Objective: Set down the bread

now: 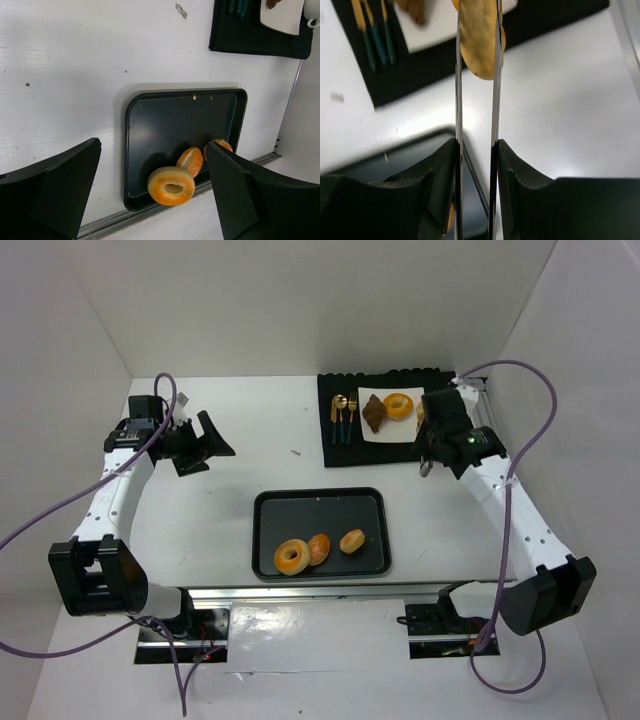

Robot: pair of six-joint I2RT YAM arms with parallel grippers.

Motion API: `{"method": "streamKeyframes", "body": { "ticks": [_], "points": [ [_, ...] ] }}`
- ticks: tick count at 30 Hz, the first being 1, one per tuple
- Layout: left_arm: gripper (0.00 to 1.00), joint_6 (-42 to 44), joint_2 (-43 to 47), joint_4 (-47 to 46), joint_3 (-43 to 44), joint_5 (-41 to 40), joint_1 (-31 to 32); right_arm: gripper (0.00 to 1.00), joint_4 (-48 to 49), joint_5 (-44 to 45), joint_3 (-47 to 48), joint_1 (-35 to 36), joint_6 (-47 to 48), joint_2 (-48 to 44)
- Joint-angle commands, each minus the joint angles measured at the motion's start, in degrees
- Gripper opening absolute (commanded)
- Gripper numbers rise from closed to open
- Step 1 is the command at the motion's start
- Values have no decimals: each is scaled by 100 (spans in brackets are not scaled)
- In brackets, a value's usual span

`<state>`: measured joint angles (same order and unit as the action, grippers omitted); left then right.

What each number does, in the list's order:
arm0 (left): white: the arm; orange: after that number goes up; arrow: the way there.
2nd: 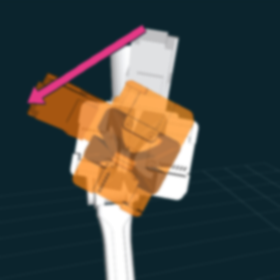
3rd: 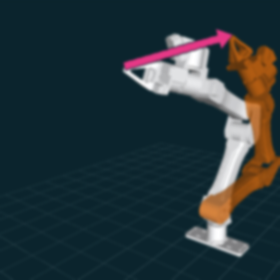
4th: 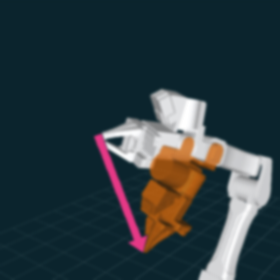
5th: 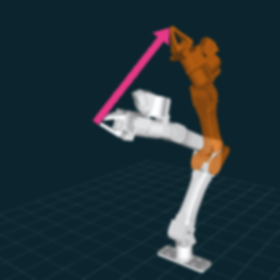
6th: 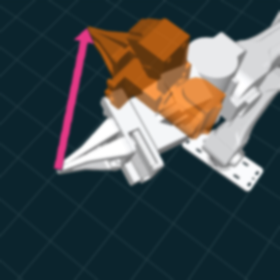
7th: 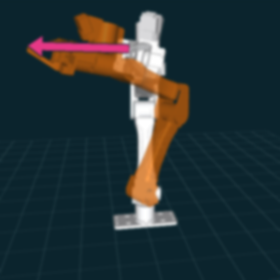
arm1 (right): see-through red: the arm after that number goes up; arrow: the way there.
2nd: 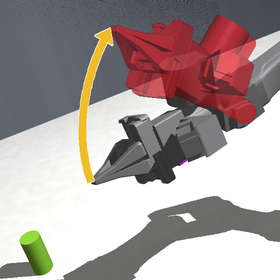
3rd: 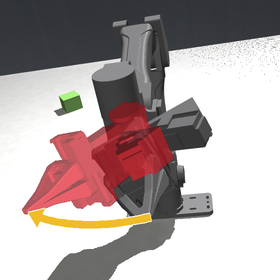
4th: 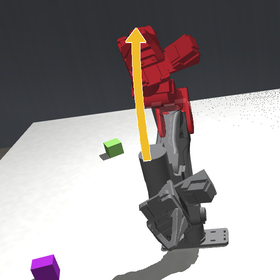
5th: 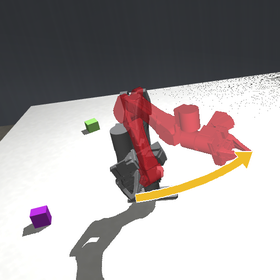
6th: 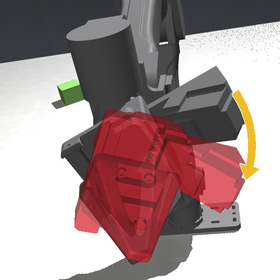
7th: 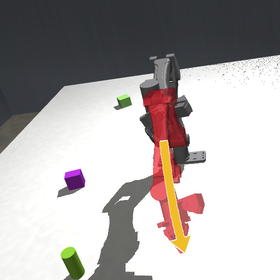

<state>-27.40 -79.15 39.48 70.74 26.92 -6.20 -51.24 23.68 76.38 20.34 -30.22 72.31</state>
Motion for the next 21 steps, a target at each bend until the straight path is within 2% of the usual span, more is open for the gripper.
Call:
{"method": "streamKeyframes", "body": {
  "ticks": [1, 5, 12, 16, 19, 21],
  "points": [
    [100, -2, -30, -46, 265, 94, -31, 30, 1572, -3, -114, -565, 130, 291],
    [100, -2, -152, -46, 265, 42, -31, 30, 2266, -83, 34, -873, 323, 932],
    [100, -2, -337, -46, 370, -64, -31, 30, 2680, -206, 263, -1198, 323, 1856],
    [100, -2, -442, -46, 423, -64, -31, 31, 2989, -644, 79, -1374, 254, 2242],
    [100, 50, -496, 7, 476, -64, -31, 35, 3120, -698, 26, -1375, 253, 2384],
    [100, 50, -496, 59, 529, -116, -31, 43, 3191, -760, 26, -1375, 253, 2445]
  ]
}}
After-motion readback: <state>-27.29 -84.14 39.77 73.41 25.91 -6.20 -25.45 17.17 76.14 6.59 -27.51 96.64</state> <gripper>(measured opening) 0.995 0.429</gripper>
